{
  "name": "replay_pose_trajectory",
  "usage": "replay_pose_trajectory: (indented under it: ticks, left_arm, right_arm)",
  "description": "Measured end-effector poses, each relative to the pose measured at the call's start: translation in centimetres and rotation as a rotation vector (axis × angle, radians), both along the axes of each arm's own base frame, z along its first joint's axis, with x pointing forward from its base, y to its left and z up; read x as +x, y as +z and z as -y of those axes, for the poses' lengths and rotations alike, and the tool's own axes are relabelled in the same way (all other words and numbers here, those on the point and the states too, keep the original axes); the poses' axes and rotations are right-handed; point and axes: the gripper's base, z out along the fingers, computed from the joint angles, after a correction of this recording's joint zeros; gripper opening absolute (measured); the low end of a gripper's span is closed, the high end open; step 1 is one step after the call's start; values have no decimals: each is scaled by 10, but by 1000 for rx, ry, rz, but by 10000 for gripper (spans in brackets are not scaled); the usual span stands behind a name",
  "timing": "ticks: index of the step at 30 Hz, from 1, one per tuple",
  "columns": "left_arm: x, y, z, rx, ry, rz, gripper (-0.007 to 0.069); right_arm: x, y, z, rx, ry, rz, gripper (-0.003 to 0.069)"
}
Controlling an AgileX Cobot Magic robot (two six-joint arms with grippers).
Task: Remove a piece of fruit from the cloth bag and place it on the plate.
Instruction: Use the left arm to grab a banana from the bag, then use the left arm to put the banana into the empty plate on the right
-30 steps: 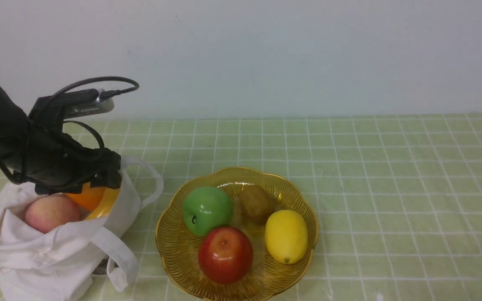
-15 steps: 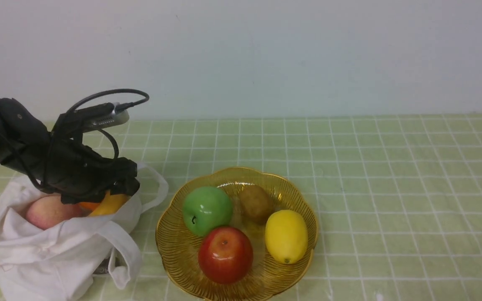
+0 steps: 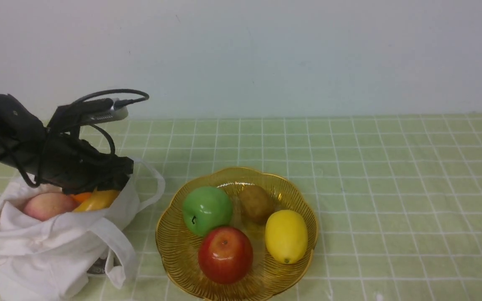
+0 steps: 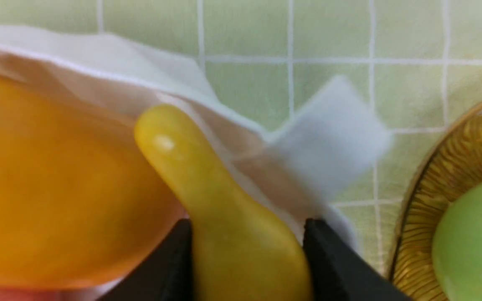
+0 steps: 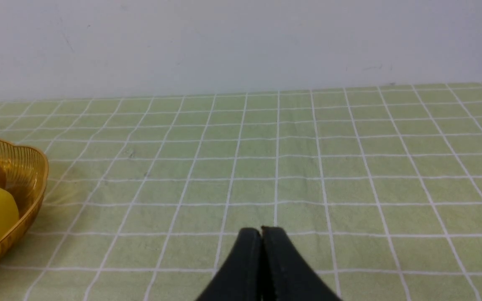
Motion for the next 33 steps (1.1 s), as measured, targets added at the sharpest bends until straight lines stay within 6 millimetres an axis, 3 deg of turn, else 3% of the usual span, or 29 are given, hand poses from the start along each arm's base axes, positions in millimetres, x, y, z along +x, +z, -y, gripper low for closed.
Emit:
replay_pose_trajectory:
  ticks: [2, 3, 6, 8, 19, 26, 29, 33]
  left_arm:
    - [-5, 23, -2, 48, -29, 70, 286]
    - [-5, 23, -2, 52, -31, 71, 286]
    - [-18, 58, -4, 102, -51, 179, 286]
    - [-21, 64, -4, 105, -52, 198, 286]
    - [-61, 145, -4, 55, 34, 526, 286]
    - [-65, 157, 5, -201, 129, 548, 286]
    - [-69, 159, 20, -346, 86, 502, 286]
    - [-79, 158, 57, -487, -93, 441, 286]
  right_arm:
    - [0, 0, 0, 0, 0, 0, -15]
    - [0, 0, 0, 0, 0, 0, -15]
    - [0, 0, 0, 0, 0, 0, -15]
    - [0, 0, 0, 0, 0, 0, -15]
    - [0, 0, 0, 0, 0, 0, -15]
    - [0, 0, 0, 0, 0, 0, -15]
    - [0, 0, 0, 0, 0, 0, -15]
    - [0, 0, 0, 0, 0, 0, -15]
